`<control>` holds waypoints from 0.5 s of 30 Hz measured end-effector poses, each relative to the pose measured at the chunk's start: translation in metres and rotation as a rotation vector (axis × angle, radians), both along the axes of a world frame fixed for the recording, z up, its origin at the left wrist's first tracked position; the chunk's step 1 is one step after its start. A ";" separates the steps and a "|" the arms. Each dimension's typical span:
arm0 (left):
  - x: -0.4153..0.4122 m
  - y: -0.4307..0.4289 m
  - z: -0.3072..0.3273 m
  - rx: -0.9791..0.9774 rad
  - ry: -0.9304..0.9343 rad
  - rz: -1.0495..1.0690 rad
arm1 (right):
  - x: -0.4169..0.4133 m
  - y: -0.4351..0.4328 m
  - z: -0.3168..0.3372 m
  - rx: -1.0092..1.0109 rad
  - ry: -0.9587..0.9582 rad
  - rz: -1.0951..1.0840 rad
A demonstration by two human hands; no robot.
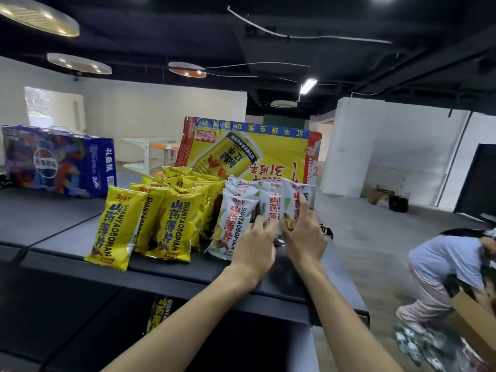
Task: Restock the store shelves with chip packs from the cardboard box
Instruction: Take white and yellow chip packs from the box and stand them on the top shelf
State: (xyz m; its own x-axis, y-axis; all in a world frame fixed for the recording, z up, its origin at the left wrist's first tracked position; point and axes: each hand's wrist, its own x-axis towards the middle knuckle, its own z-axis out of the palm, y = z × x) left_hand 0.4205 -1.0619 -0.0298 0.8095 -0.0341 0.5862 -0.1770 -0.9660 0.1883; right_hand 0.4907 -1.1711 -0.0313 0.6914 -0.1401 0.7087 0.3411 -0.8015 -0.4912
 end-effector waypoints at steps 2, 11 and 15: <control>-0.010 0.014 0.002 0.022 -0.048 0.023 | -0.008 0.020 0.002 -0.026 0.024 0.030; -0.022 0.068 -0.014 0.039 -0.079 0.156 | 0.005 0.052 -0.028 -0.302 0.322 -0.091; -0.025 0.074 -0.019 -0.042 -0.051 0.126 | 0.004 0.051 -0.029 -0.237 0.426 -0.054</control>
